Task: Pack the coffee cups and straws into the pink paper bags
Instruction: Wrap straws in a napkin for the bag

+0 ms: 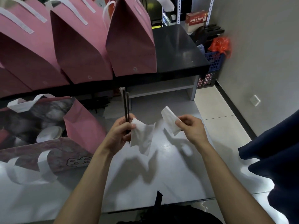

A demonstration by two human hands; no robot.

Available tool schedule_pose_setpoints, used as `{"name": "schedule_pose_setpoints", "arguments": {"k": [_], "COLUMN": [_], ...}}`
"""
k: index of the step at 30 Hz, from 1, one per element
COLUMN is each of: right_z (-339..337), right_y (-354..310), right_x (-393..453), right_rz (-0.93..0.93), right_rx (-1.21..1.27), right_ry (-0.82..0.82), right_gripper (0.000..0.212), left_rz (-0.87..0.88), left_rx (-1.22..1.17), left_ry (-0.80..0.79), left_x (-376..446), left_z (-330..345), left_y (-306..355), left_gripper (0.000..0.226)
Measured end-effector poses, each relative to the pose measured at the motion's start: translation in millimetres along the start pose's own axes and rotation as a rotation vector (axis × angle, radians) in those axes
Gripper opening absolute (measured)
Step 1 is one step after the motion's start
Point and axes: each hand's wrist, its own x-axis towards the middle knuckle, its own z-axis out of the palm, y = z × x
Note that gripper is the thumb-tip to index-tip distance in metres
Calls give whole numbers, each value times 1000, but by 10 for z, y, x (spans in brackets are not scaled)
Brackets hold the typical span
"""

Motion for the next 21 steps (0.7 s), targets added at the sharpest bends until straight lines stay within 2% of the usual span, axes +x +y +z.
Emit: {"name": "schedule_pose_setpoints", "arguments": {"k": [5, 9, 13, 17, 21], "right_z": [46, 119, 206, 287, 347], "right_y": [-166, -327, -533, -640, -603], "right_x": [3, -17, -97, -208, -274], "right_rz": [-36, -36, -1, 103, 143], "right_rx": [55, 109, 292, 423, 377], "right_ry": [-20, -60, -181, -360, -401], "right_gripper": [4, 2, 9, 13, 26], "left_rz": [0, 44, 52, 5, -72], "left_rx": [31, 16, 9, 181, 258], "left_ry": [-217, -214, -45, 257, 473], "left_x": [23, 48, 67, 115, 162], "left_z": [74, 122, 134, 147, 125], "left_y": [174, 265, 285, 240, 152], "left_gripper": [10, 7, 7, 5, 33]}}
